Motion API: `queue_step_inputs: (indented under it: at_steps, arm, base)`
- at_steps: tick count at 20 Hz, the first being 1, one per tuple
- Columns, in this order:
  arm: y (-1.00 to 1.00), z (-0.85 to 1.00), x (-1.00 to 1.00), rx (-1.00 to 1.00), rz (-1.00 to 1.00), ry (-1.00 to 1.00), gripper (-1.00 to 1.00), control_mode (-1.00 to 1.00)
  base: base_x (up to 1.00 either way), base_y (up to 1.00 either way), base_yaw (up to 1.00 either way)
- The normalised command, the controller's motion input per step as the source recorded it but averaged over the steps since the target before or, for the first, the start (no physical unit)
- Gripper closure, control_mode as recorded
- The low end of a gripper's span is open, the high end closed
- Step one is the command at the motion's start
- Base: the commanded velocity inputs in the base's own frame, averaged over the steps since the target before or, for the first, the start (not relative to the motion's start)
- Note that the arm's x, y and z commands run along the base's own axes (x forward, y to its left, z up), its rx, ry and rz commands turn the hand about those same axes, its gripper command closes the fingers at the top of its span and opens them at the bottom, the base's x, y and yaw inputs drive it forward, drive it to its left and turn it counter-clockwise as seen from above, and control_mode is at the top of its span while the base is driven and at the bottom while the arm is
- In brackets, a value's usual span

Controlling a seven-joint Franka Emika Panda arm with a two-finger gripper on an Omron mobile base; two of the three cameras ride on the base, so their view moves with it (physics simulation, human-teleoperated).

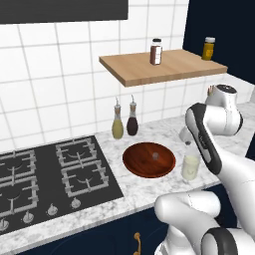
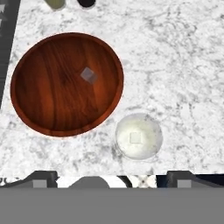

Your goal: Grab a lemon wedge from the fridge and one ice cube from the ice bowl, and put them in the glass of lemonade.

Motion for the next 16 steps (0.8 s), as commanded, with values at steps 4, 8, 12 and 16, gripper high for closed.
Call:
queue_step_inputs:
  at_steps: [4, 8, 12, 16]
  arm:
    - [0.21, 0.00, -0.94, 0.01, 0.00, 0.00, -1.00, -1.00]
    - [0.42, 0.00, -0.85, 0.00, -0.08, 0.00, -1.00, -1.00]
    - [0.64, 0.00, -0.52, 0.00, -0.12, 0.00, -1.00, -1.00]
    - [0.39, 0.07, 0.00, -0.01, -0.16, 0.00, -1.00, -1.00]
  base:
    - [0.00, 0.00, 0.00]
    - [0.00, 0.00, 0.00]
    - [0.00, 0.00, 0.00]
    - [0.00, 0.00, 0.00]
